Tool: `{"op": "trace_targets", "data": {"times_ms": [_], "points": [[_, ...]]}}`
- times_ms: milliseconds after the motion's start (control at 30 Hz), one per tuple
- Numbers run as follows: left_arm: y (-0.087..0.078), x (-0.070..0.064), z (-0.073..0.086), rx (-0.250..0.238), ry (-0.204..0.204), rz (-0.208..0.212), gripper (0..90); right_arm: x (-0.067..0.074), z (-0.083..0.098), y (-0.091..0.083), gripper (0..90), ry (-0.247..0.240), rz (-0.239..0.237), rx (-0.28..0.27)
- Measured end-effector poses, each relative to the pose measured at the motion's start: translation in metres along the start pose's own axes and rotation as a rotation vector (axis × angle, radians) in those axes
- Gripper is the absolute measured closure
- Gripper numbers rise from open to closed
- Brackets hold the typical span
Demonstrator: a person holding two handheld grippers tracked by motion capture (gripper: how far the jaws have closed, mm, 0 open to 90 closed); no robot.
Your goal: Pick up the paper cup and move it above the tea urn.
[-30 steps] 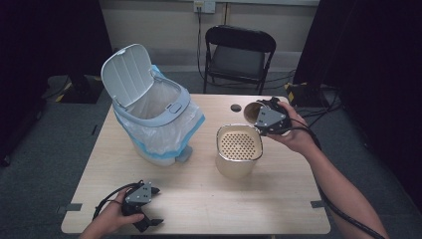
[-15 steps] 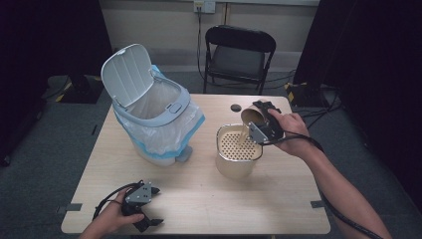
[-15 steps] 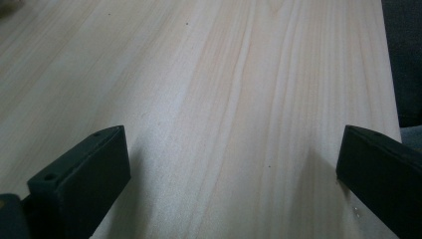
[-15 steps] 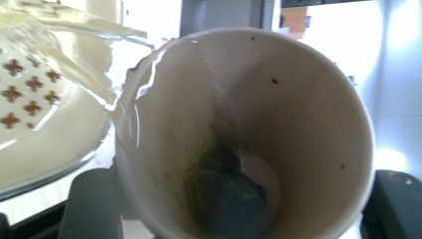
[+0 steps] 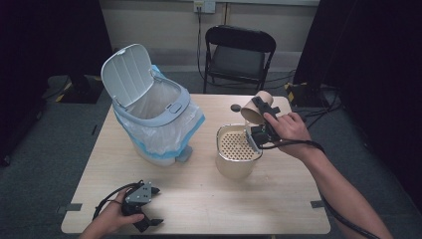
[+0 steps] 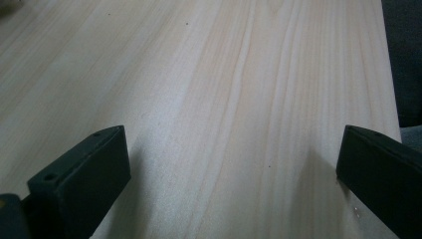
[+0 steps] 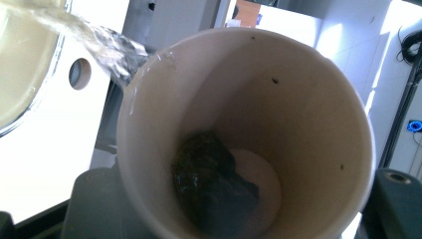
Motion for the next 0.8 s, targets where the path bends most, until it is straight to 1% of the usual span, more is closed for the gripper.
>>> {"op": "trace_targets", "data": {"times_ms": [33, 67, 100, 133, 167, 200, 233, 267, 300, 333, 367, 433, 467, 500, 567, 633, 667, 733, 800], "points": [[0.0, 0.0, 0.0, 0.0, 0.0, 0.0, 0.0, -0.002, -0.001, -0.001, 32.1, -0.05, 0.042, 0.001], [0.0, 0.0, 0.0, -0.002, 0.0, 0.0, 0.0, -0.003, -0.003, -0.002, 32.2, -0.078, 0.052, 0.01], [0.0, 0.0, 0.0, 0.0, 0.001, 0.0, 0.0, -0.003, -0.005, -0.002, 32.1, -0.074, 0.05, -0.001], [0.0, 0.0, 0.0, 0.0, 0.001, 0.0, 0.0, -0.005, -0.007, -0.003, 32.1, -0.116, 0.088, -0.009], [0.0, 0.0, 0.0, 0.0, 0.001, 0.0, 0.0, -0.005, -0.008, -0.004, 32.1, -0.145, 0.095, -0.001], [0.0, 0.0, 0.0, 0.0, 0.0, 0.0, 0.0, -0.004, -0.01, -0.005, 32.1, -0.142, 0.097, -0.009], [0.0, 0.0, 0.0, 0.0, 0.0, 0.0, 0.0, -0.005, -0.013, -0.006, 32.0, -0.181, 0.123, -0.014], [0.0, 0.0, 0.0, -0.003, -0.001, 0.0, 0.0, -0.004, -0.013, -0.006, 32.0, -0.203, 0.129, -0.01], [0.0, 0.0, 0.0, 0.001, 0.001, 0.0, 0.0, -0.003, -0.014, -0.006, 32.0, -0.199, 0.126, -0.011], [0.0, 0.0, 0.0, -0.001, 0.001, 0.0, 0.0, -0.004, -0.014, -0.006, 32.0, -0.218, 0.14, -0.01], [0.0, 0.0, 0.0, 0.0, 0.0, 0.0, 0.0, -0.004, -0.014, -0.006, 32.0, -0.234, 0.142, -0.003], [0.0, 0.0, 0.0, -0.003, 0.001, 0.0, 0.0, -0.004, -0.012, -0.006, 32.0, -0.243, 0.165, 0.005], [0.0, 0.0, 0.0, -0.001, 0.001, 0.0, 0.0, -0.004, -0.012, -0.007, 32.0, -0.241, 0.164, 0.006], [0.0, 0.0, 0.0, -0.003, 0.001, 0.0, 0.0, -0.005, -0.011, -0.007, 32.0, -0.224, 0.159, 0.001], [0.0, 0.0, 0.0, 0.0, 0.001, 0.0, 0.0, -0.006, -0.011, -0.007, 32.0, -0.223, 0.16, 0.003], [0.0, 0.0, 0.0, 0.001, 0.001, 0.0, 0.0, -0.006, -0.009, -0.008, 31.9, -0.195, 0.162, 0.007], [0.0, 0.0, 0.0, -0.004, 0.002, 0.0, 0.0, -0.007, -0.009, -0.008, 31.9, -0.195, 0.162, 0.008], [0.0, 0.0, 0.0, 0.001, 0.001, 0.0, 0.0, -0.007, -0.009, -0.008, 31.8, -0.198, 0.164, 0.008], [0.0, 0.0, 0.0, 0.0, 0.0, 0.0, 0.0, -0.007, -0.011, -0.008, 31.8, -0.217, 0.163, 0.001]]}}
Point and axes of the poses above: each handheld gripper's, and its own axes: y roughly forward along the jaws, z roughly out of its underside, x roughly to its left, the point moved 9 cm from there along y, roughly forward along the jaws, and after that the axes turned 5 degrees about y, right-handed, at the moved point
